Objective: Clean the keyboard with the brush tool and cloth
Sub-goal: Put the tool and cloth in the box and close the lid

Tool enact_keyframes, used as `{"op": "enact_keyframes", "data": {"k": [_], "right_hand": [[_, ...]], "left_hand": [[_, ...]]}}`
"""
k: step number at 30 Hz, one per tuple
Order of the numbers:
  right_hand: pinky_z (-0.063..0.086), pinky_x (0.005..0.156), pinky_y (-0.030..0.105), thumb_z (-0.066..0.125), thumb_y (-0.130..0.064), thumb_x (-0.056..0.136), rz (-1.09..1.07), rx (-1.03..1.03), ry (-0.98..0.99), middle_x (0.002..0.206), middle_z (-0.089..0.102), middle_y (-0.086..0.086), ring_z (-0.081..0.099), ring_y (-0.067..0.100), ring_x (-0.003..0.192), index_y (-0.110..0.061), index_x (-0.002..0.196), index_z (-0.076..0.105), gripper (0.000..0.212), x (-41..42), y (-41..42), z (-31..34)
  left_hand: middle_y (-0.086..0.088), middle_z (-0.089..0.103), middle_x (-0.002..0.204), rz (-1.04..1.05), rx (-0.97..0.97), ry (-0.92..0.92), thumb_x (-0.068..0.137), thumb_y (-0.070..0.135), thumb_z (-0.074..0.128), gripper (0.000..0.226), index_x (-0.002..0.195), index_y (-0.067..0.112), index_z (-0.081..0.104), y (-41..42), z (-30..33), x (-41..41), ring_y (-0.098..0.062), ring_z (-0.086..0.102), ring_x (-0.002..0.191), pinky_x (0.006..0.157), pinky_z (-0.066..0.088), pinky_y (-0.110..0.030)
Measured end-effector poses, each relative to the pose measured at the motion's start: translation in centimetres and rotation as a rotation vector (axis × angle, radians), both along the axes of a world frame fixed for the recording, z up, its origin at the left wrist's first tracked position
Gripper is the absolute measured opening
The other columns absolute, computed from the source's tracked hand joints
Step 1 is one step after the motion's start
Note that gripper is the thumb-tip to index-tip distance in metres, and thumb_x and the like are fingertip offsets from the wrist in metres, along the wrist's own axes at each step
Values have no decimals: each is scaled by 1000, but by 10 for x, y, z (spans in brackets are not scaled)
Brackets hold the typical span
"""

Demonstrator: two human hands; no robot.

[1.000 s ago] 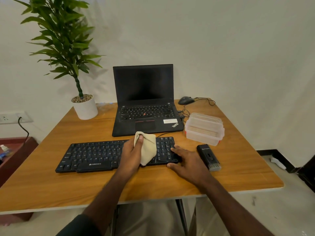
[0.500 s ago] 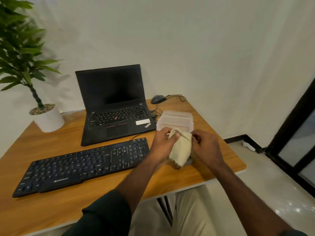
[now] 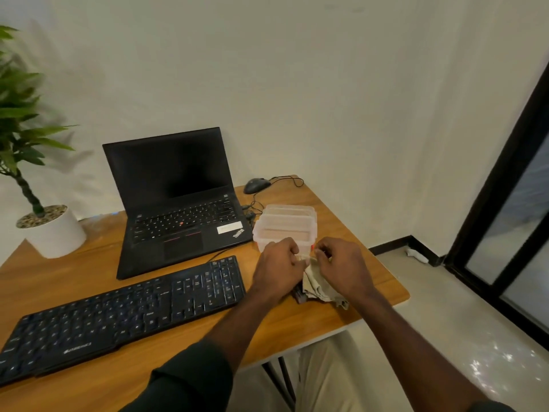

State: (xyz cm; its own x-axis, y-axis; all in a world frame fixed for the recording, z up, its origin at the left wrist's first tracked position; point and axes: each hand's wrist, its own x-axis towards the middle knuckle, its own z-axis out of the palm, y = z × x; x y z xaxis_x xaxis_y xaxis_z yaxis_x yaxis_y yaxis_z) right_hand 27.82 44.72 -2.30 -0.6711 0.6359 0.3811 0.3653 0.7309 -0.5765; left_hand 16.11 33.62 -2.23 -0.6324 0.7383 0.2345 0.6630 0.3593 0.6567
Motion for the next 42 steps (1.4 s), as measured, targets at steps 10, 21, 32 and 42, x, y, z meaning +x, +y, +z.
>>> {"op": "enact_keyframes", "data": {"k": [10,21,32,42], "right_hand": [[53,77,24,66,-20,94,187,16,-3,95,73,-5,61,6,82,-20,102,74,12,-51,-68,5],[51,92,34,78,-66,70,317,-82,-341,128,63,0,59,19,113,-25,131,51,79,-83,-118,-1],[50,93,34,94,-39,63,316,-382,-422,131,57,2,55,17,109,-24,135,40,91,-88,-120,11],[46,92,33,95,-26,62,222,-271,-504,134,57,4,55,22,120,-22,137,42,93,-84,-83,32]], "left_hand": [[9,61,74,220,55,-24,87,23,75,12,90,20,64,-122,21,-59,-1,55,66,62,42,-18],[-13,70,108,937,-108,57,90,42,69,39,111,10,68,-335,4,-145,-31,62,100,88,52,-45],[-15,71,102,995,-102,-216,92,60,57,54,108,9,67,-367,-22,-156,-36,65,94,90,53,-49],[-10,62,132,697,-89,-292,49,59,92,110,140,14,50,-327,-14,-147,-30,58,119,106,45,-51]]}}
